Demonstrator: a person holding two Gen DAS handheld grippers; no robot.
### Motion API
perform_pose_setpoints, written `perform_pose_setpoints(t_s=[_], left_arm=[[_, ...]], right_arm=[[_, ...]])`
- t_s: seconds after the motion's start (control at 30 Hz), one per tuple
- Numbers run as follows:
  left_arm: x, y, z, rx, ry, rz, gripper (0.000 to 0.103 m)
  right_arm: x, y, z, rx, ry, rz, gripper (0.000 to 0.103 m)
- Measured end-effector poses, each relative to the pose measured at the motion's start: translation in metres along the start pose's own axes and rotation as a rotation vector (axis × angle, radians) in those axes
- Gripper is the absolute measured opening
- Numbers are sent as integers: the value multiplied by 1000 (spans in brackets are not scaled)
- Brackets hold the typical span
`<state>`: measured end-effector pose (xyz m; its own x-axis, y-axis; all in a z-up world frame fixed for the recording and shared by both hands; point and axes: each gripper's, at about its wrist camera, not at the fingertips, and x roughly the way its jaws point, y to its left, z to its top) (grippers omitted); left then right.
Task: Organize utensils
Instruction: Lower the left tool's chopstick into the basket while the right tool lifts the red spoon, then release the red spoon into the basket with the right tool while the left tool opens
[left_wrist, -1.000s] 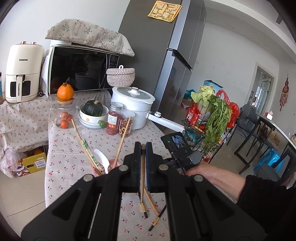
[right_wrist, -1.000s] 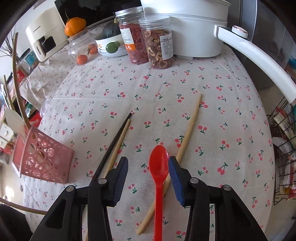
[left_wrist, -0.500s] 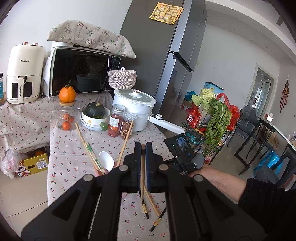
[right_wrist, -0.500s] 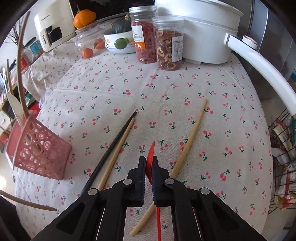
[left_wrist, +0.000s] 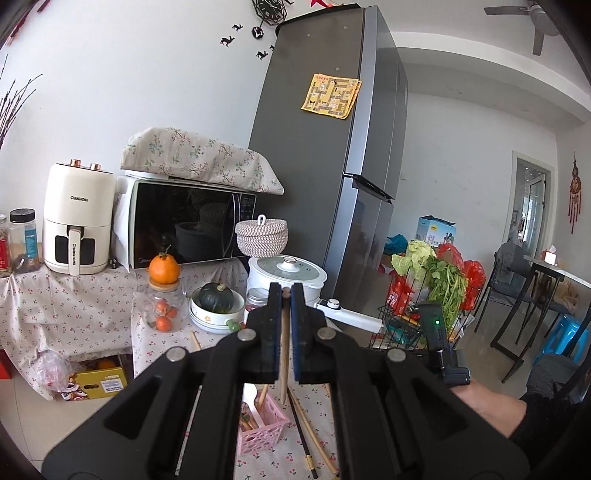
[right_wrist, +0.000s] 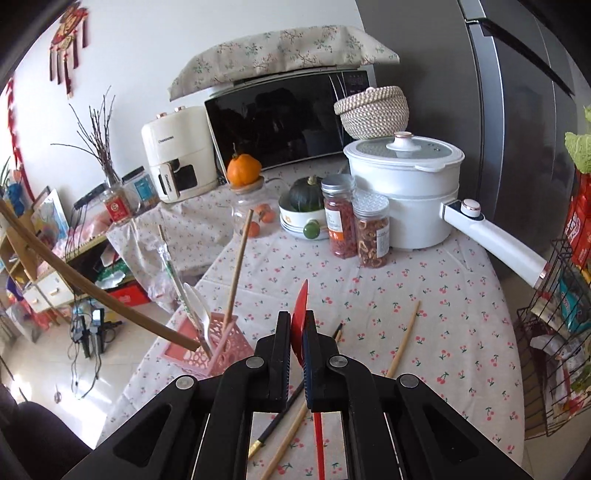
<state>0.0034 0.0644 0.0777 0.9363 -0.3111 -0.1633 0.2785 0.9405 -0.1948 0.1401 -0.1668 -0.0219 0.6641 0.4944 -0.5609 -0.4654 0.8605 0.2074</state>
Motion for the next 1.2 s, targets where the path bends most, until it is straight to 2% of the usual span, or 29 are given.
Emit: perform_pose_setpoints(t_s=[0.13,0.23,0.4,0.57,0.63,0.67,0.7,0.8,0.9,1.03,1.1,1.2], left_arm=[[7,8,-2,18,36,50,5],[20,17,-9,26,104,74,5],[55,36,-31,-24,249,84,5],[82,45,-46,-44,313,83,7],[88,47,-49,-58,334,74,27],[89,48,-50,-70,340,74,49],[87,50,-50,-85,339,76,65],[80,55,-48,-114,342,90,75],[74,66,-53,-131,403,162,86],[80,88,-74,-177,559,239,86],[84,99,-85,-219,618,245,86],[84,110,-96,-282,663,233,86]], right_arm=[[1,8,1,-11,-16,15,6],[3,12,2,-15,-30,18,6],[2,19,3,-5,-84,38,6],[-1,40,8,-2,-167,74,6],[-2,49,12,15,-201,88,6],[-1,53,14,27,-217,95,6],[-1,57,17,37,-233,96,6],[1,69,26,63,-294,77,6],[6,76,34,111,-361,63,6],[21,85,38,138,-422,30,6],[28,90,37,124,-442,7,6],[38,97,34,95,-465,-37,6]])
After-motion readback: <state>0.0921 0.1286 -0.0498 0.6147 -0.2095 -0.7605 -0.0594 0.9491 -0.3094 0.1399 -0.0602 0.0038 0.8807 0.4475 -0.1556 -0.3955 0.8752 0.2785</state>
